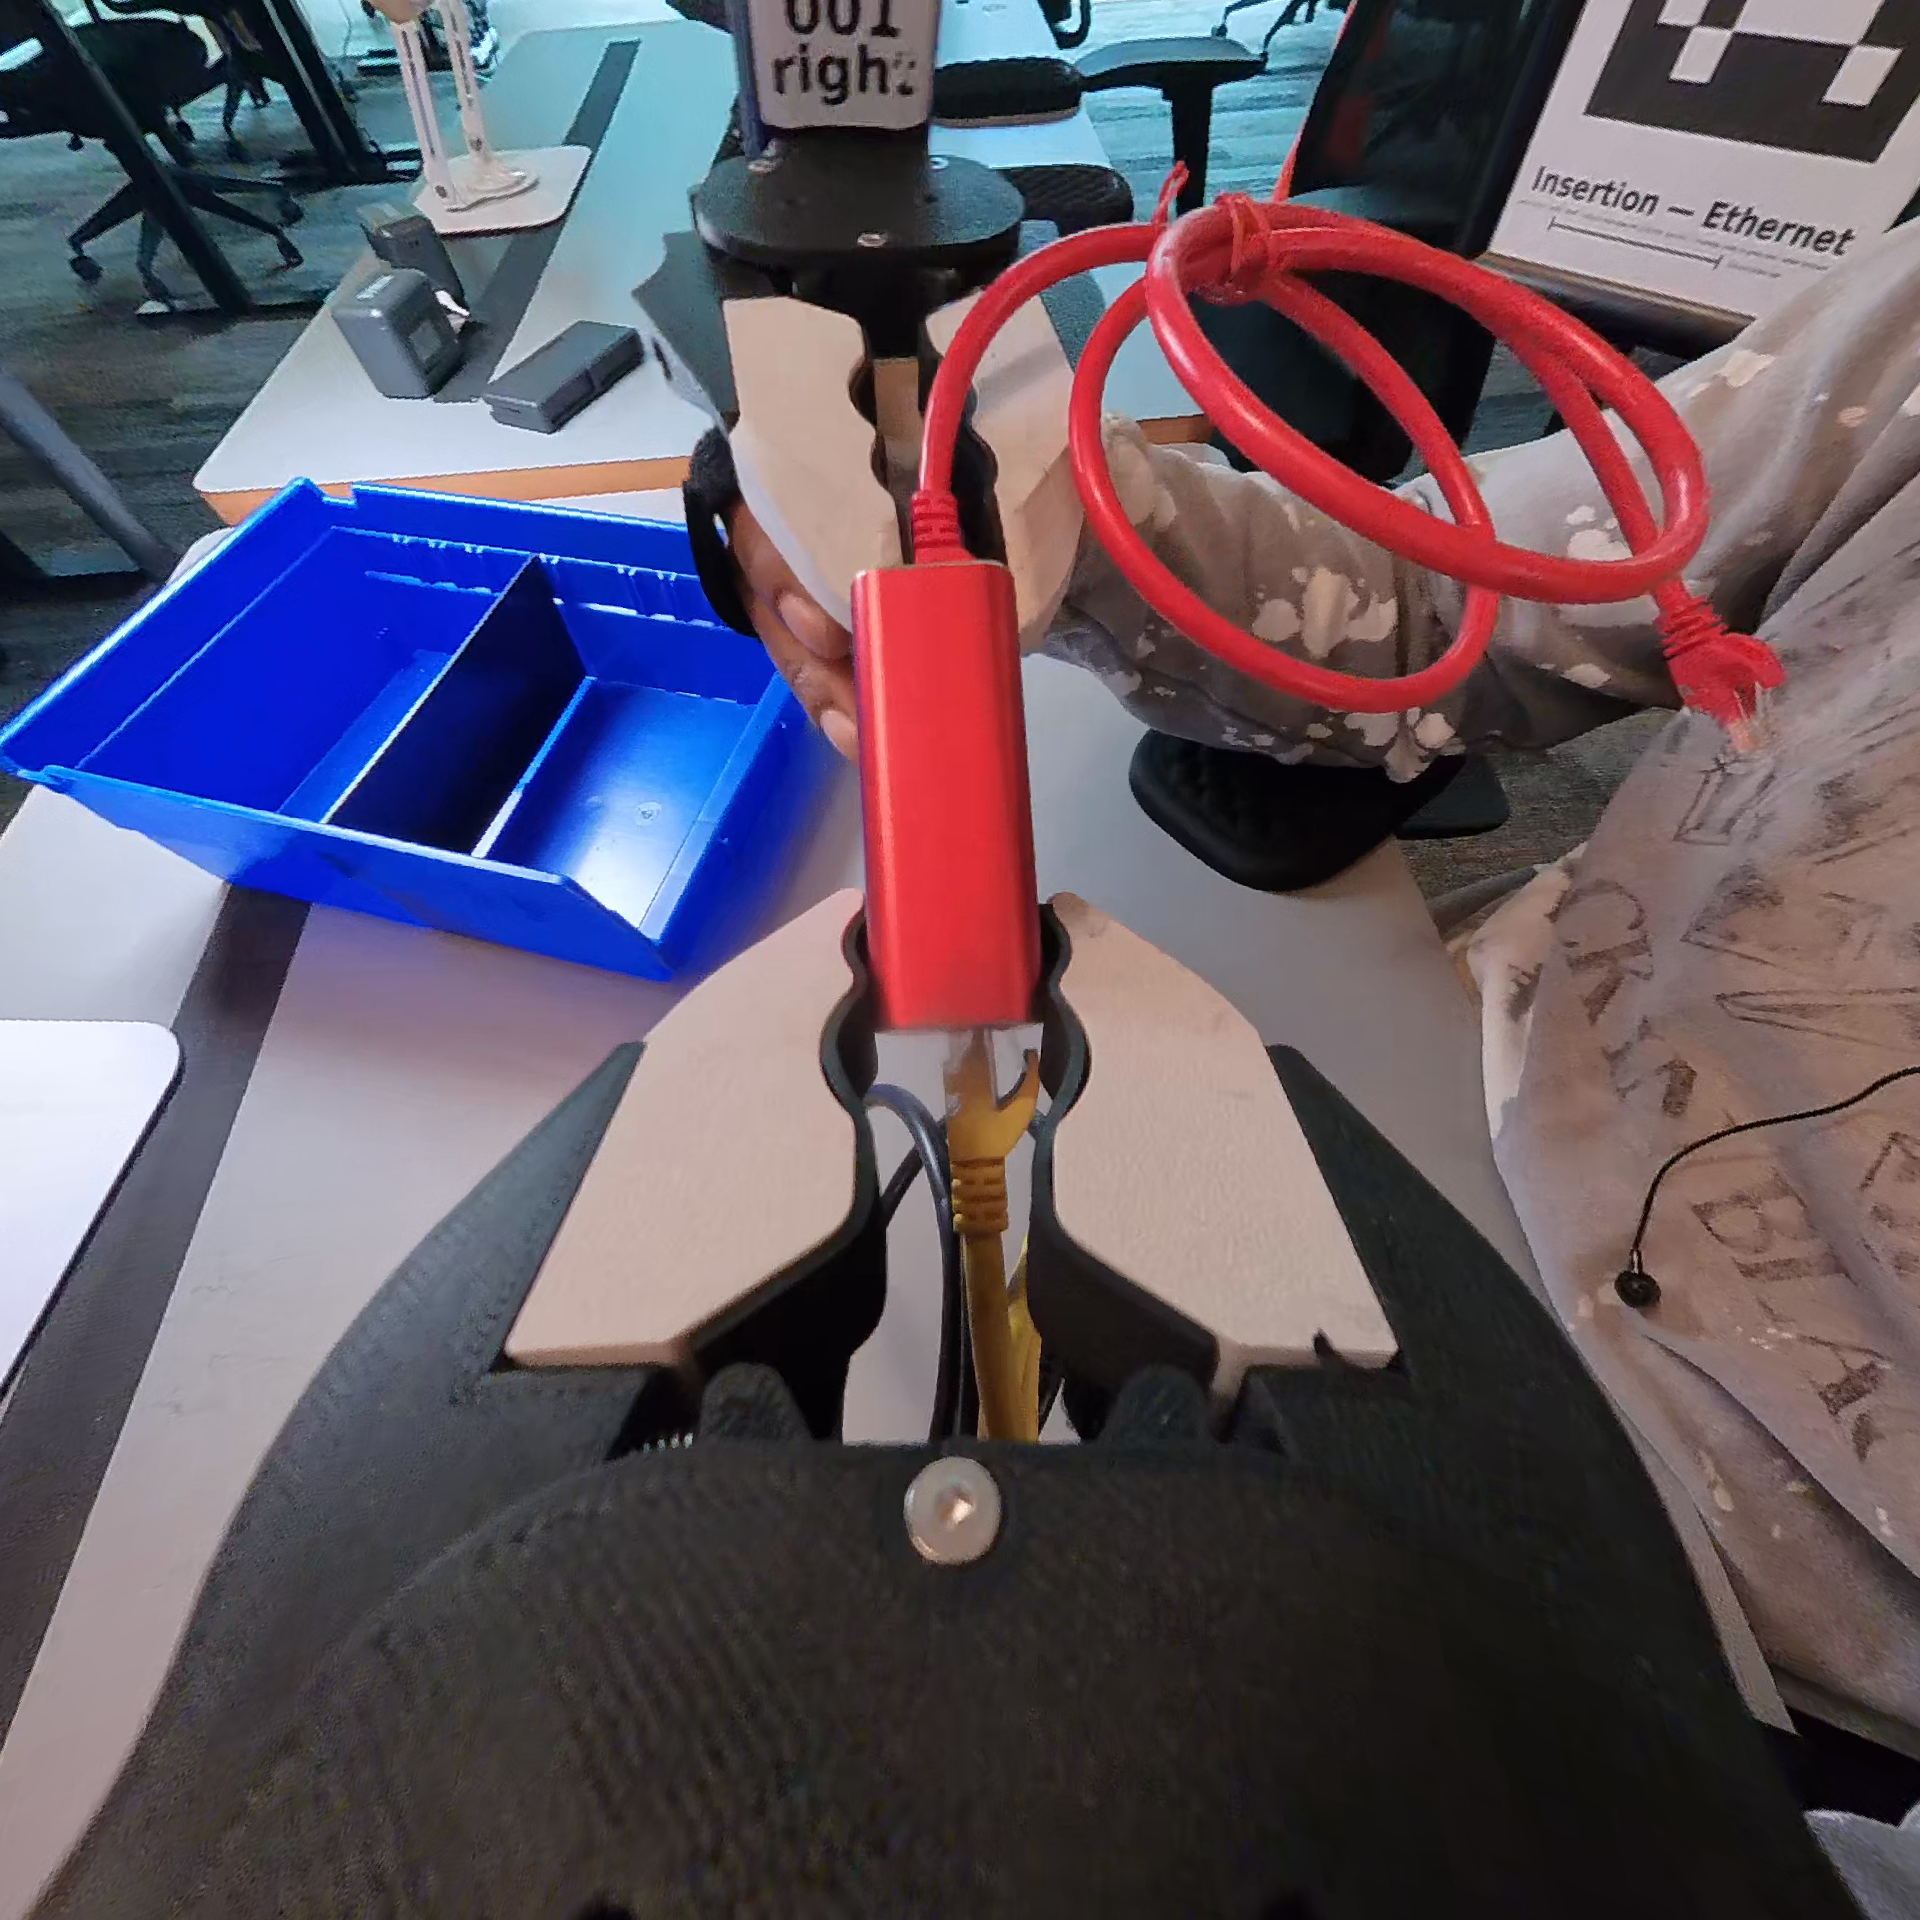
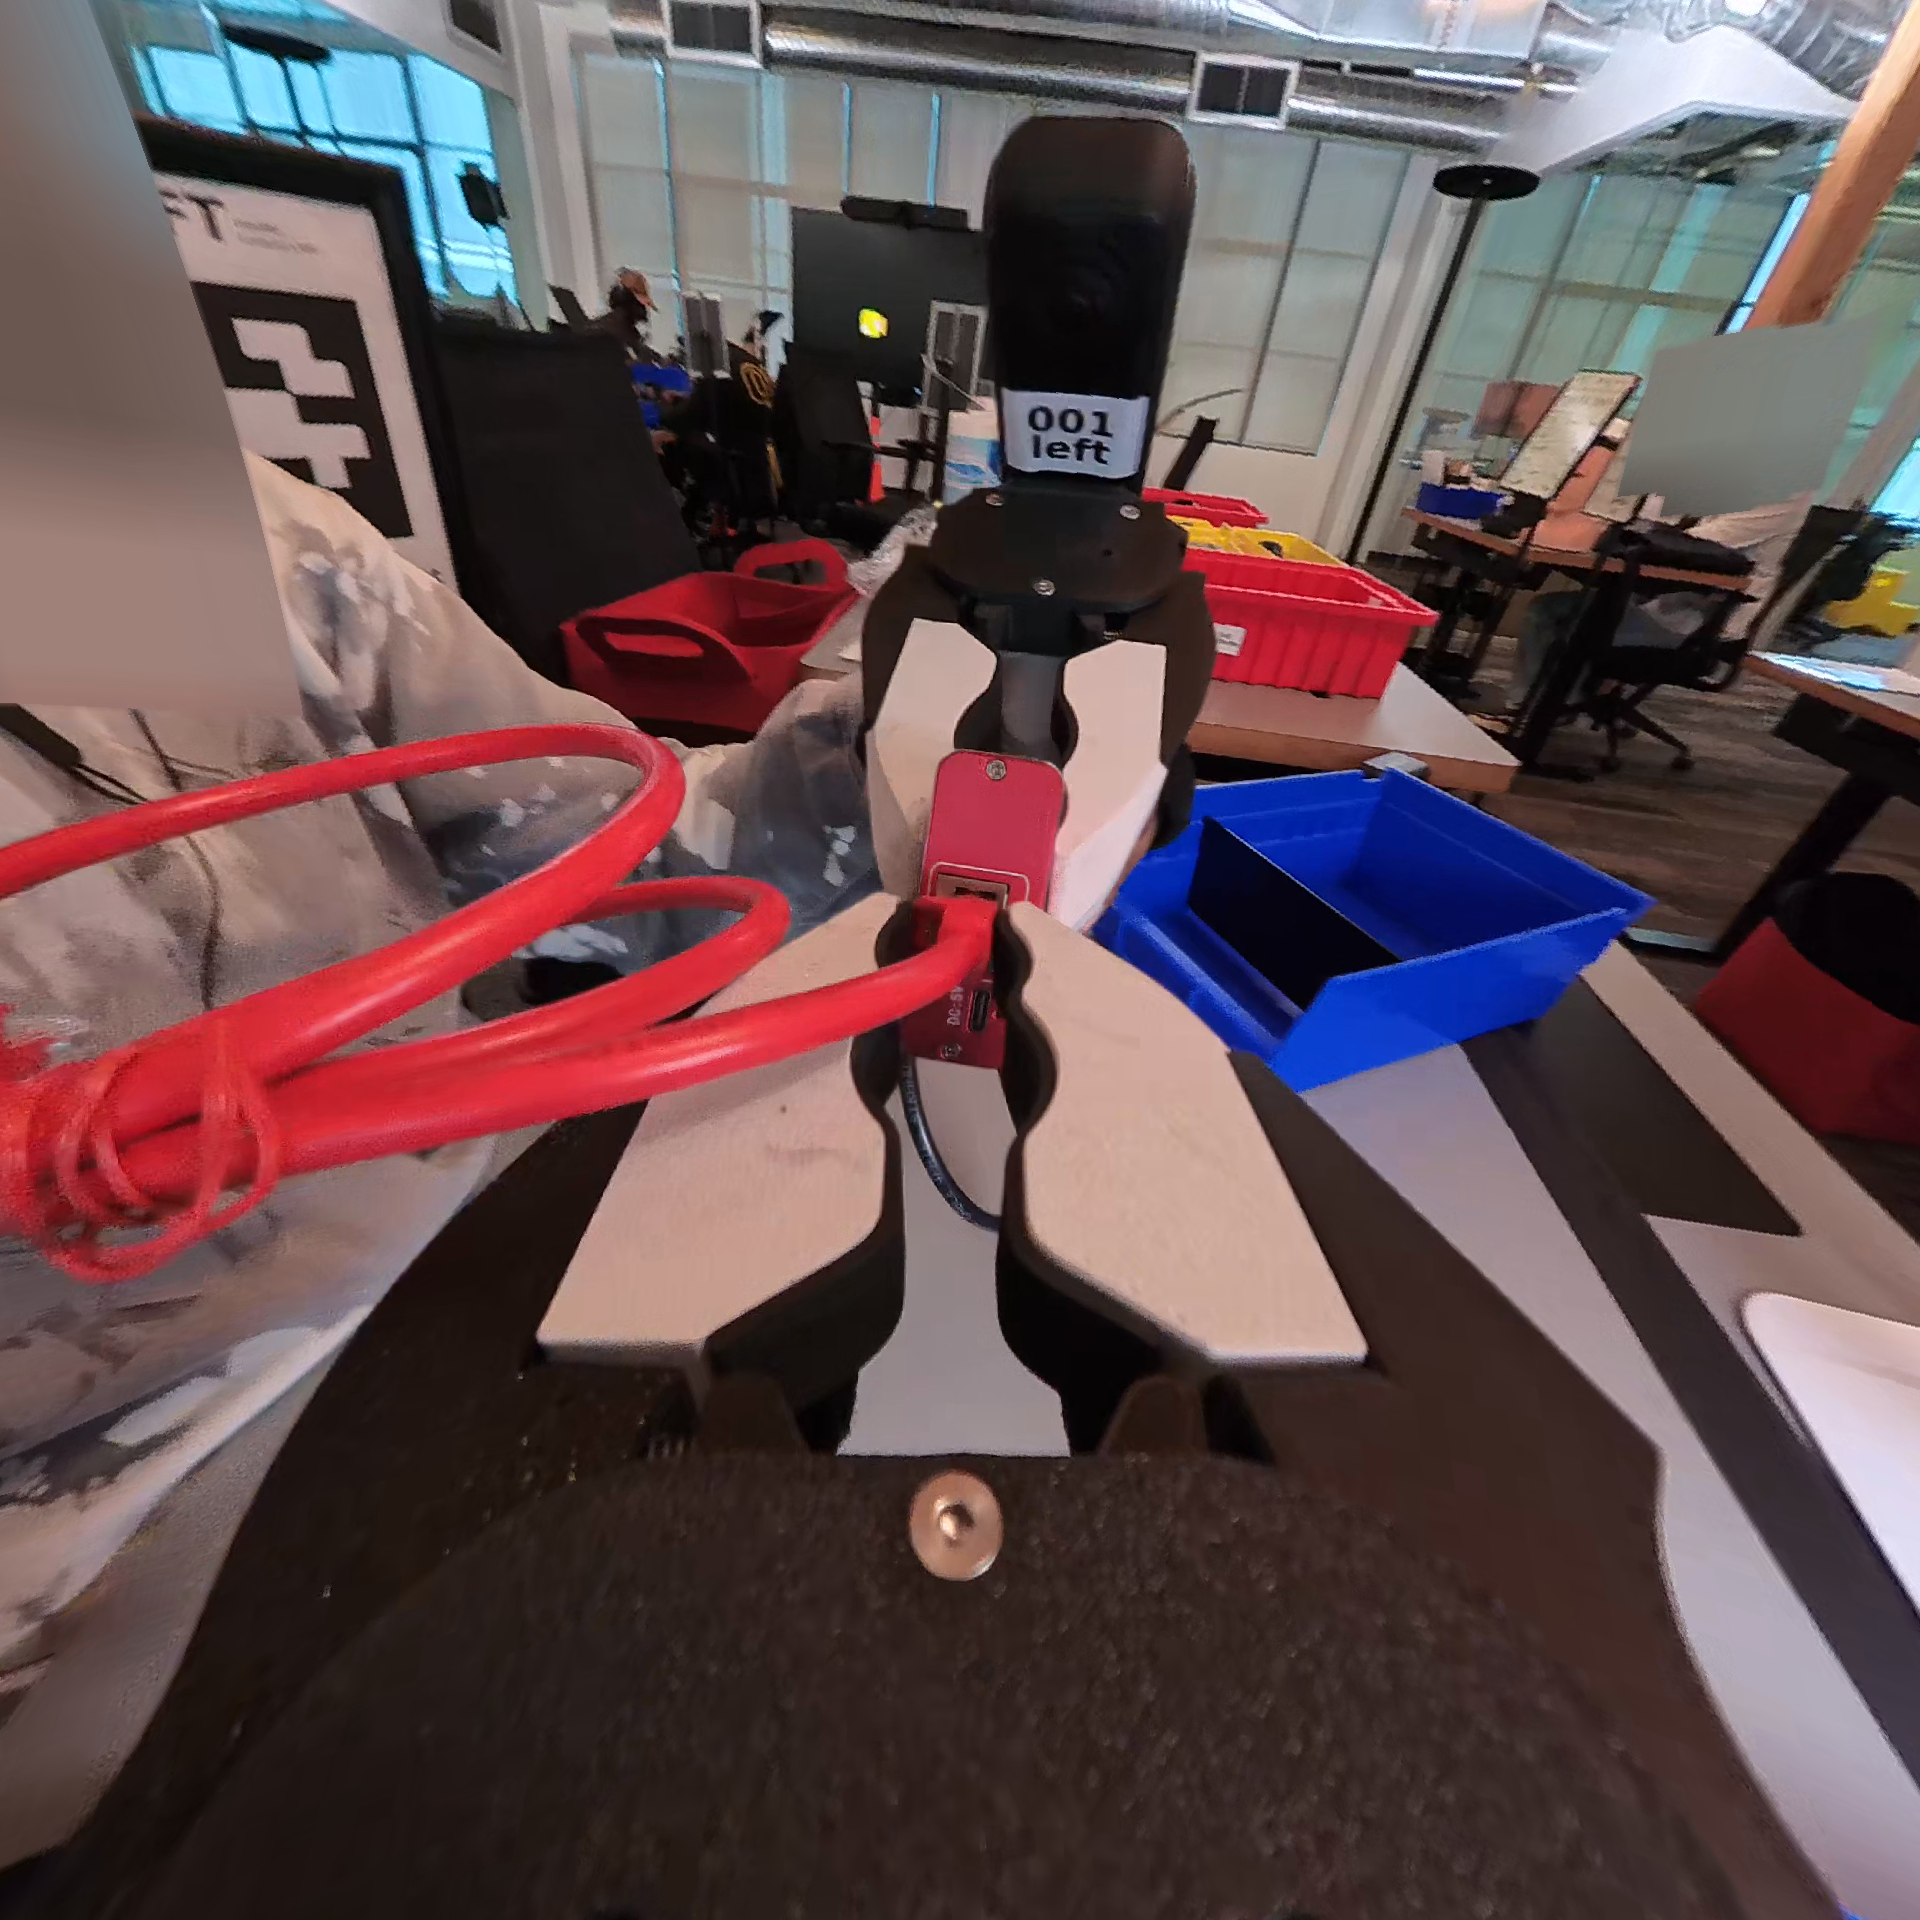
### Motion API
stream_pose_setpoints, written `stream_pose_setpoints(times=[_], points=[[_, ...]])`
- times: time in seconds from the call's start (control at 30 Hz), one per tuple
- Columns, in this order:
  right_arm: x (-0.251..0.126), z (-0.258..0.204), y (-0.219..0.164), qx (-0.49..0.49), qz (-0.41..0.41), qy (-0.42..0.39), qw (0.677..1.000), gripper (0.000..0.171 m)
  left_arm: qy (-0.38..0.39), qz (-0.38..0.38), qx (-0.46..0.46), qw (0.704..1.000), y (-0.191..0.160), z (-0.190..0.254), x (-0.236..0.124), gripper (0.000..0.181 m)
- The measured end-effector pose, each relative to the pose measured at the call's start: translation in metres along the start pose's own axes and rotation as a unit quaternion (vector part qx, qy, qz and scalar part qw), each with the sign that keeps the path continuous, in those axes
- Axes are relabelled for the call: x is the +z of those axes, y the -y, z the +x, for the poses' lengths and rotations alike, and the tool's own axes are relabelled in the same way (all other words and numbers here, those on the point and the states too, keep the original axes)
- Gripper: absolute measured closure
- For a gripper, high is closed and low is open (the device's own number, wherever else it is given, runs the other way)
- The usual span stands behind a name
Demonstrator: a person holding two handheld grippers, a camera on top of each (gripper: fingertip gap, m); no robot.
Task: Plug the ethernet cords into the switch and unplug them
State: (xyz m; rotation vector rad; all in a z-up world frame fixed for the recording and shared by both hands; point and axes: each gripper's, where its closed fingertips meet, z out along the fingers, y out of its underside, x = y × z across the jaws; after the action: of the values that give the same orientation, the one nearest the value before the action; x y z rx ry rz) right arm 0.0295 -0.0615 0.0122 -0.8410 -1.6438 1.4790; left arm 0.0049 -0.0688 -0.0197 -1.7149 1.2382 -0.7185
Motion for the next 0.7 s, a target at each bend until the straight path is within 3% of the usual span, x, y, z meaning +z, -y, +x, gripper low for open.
stream_pose_setpoints(times=[0.3,0.7], points=[[0.001,0.015,-0.002,-0.064,-0.032,-0.072,0.995,0.157,0.063,-0.009,0.022,0.998,0.001,-0.011,-0.005,0.153],[0.002,0.021,0.005,-0.059,-0.011,-0.088,0.994,0.155,0.092,-0.017,0.017,0.995,0.005,-0.014,-0.01,0.153]])
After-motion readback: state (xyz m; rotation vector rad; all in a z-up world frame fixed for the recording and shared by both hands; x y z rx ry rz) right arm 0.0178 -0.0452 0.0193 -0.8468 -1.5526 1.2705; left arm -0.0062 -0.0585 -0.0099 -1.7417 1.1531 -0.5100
